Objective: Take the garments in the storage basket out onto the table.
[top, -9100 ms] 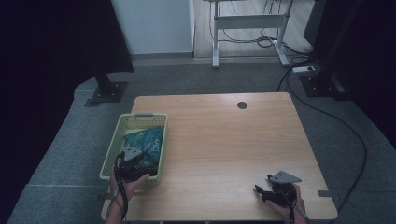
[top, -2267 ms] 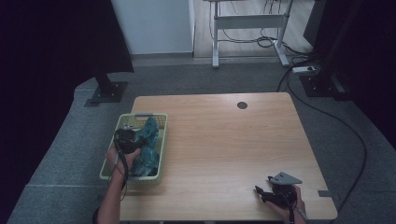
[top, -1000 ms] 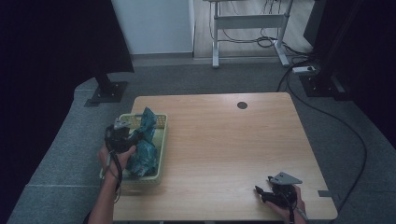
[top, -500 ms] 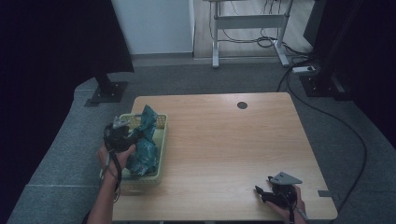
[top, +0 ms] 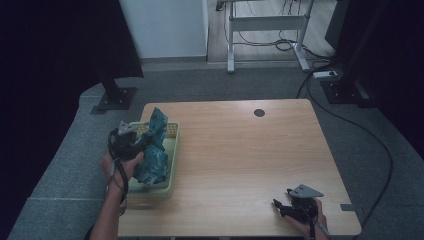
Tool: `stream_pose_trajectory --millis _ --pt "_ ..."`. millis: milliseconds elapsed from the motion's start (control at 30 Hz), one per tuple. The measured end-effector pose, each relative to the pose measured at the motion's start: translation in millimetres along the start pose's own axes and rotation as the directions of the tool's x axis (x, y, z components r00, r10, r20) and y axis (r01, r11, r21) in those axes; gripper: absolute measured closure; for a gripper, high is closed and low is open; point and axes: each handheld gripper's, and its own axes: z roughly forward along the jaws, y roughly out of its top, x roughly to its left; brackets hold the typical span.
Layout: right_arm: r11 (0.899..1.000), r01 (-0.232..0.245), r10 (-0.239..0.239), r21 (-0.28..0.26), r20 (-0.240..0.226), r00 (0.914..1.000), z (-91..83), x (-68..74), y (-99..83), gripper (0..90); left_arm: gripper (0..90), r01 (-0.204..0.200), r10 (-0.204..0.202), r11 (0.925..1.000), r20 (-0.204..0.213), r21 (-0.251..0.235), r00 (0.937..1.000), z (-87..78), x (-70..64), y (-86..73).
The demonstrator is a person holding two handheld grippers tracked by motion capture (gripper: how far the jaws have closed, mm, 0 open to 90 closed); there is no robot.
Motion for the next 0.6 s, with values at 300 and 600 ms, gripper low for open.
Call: stream_pose_trajectory --millis 300,600 --pt "1.0 0.002 -0.002 -0.001 0.001 1.0 0.1 -0.2 0.0 31.2 84.0 -0.003 0.003 0.9999 0.004 -0.014 1.0 -4.9 -1.7 3.6" --pt "1.0 0.001 -0.001 0.0 0.0 1.0 0.0 -0.1 0.0 31.1 84.0 -0.001 0.001 0.9996 0.005 -0.026 1.0 -8.9 -0.4 4.6"
